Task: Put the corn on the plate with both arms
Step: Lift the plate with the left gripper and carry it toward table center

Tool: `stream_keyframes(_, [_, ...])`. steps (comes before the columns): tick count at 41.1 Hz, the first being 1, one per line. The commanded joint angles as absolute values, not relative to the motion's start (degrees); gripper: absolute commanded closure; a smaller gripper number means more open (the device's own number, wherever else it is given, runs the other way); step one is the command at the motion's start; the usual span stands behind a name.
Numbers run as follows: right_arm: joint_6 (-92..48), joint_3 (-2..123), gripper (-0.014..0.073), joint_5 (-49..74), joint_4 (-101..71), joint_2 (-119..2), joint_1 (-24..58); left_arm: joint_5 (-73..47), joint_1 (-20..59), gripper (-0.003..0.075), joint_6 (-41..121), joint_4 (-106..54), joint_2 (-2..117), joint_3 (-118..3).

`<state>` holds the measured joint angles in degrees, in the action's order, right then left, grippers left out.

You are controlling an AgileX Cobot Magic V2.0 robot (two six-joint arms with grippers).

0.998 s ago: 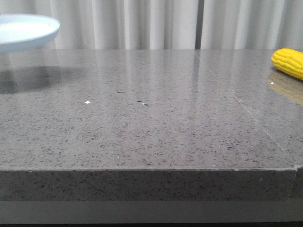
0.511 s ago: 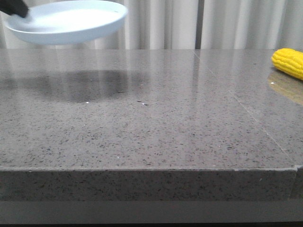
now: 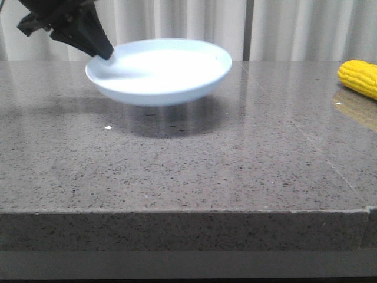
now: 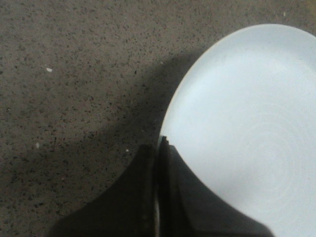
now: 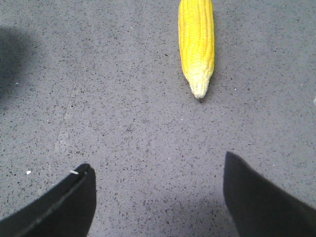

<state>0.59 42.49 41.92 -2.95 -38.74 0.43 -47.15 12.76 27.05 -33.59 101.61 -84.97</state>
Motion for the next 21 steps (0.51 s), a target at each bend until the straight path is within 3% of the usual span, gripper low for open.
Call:
stream_keyframes(1, [0.0, 43.9, 0.0032, 38.0, -2.5, -39.0, 0.1, -43.5, 14.0, 0.0741, 23.6, -30.7, 99.5, -86.8])
stream_keyframes(21, [0.0, 43.9, 0.0032, 38.0, -2.5, -39.0, 0.1, -44.6, 15.2, 0.0741, 23.5, -30.5, 101.9, -86.7])
